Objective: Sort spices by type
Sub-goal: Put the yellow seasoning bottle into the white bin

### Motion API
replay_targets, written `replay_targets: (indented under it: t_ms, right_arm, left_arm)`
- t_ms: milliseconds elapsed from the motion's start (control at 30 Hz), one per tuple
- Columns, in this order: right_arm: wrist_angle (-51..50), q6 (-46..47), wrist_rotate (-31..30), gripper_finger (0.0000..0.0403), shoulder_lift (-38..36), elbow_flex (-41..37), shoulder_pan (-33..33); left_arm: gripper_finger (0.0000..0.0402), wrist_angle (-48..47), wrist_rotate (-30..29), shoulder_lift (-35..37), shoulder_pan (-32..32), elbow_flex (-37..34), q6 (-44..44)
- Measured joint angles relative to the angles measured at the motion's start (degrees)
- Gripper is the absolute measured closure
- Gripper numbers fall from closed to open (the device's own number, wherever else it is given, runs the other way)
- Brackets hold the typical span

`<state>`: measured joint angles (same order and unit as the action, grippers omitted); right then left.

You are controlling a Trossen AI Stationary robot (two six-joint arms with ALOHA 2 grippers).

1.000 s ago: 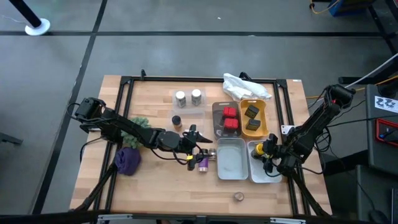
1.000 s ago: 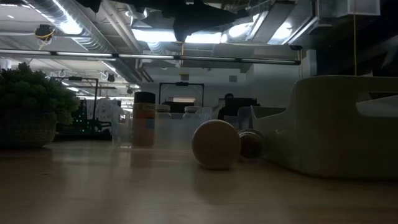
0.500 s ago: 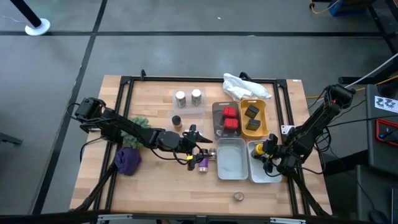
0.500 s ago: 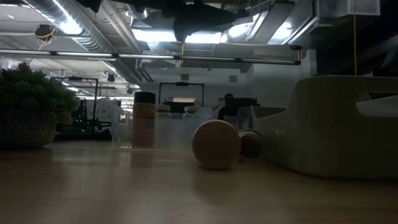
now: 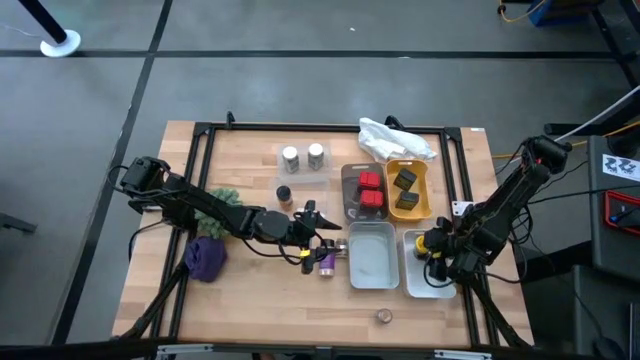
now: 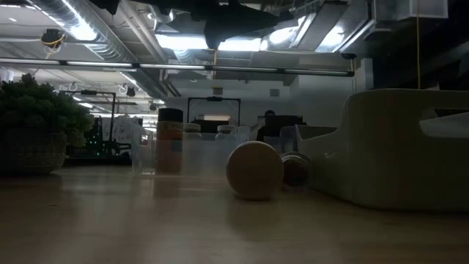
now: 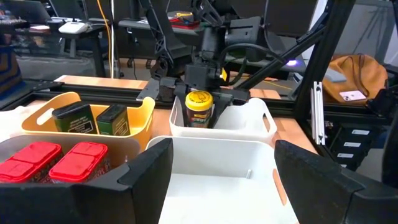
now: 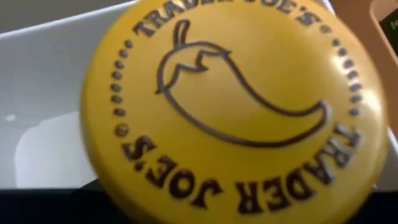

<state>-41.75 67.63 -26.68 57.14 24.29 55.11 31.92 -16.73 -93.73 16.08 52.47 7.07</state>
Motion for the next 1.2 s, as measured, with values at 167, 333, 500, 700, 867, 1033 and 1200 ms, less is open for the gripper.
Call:
replay_targets:
  t_ms: [167, 333, 500, 700, 867, 1033, 1200]
  right_arm:
    - [-0.33, 0.00, -0.89, 0.0161, 0.07, -0.02, 0.00]
    - [-0.31, 0.02, -1.00, 0.0161, 0.07, -0.02, -0.02]
    - [-0.42, 3.12, -1.21, 0.0161, 0.07, -0.02, -0.02]
    - [-0.42, 4.00, -1.18, 0.0161, 0.09, -0.02, -0.02]
    - [-0.42, 4.00, 0.13, 0.0161, 0.07, -0.02, -0.02]
    - [-0.32, 3.98, 1.28, 0.0161, 0.00, 0.00, -0.02]
    - [-0.23, 3.96, 1.38, 0.0161, 0.00, 0.00, -0.02]
  left_arm:
    - [0.0137, 0.00, 0.00, 0.00, 0.00, 0.00, 0.00]
    - [0.0137, 0.00, 0.00, 0.00, 0.00, 0.00, 0.00]
    - [0.0137, 0.00, 0.00, 0.00, 0.00, 0.00, -0.24]
    - [0.0137, -3.85, 0.00, 3.62, 0.22, -1.04, -5.00]
    - [0.0137, -3.83, -1.87, 13.01, 0.26, -7.91, -4.97]
    - [0.0137, 0.97, -7.86, 21.68, 0.91, -20.27, -4.23]
    - [0.0137, 8.75, -11.87, 28.16, 2.21, -32.33, -4.37]
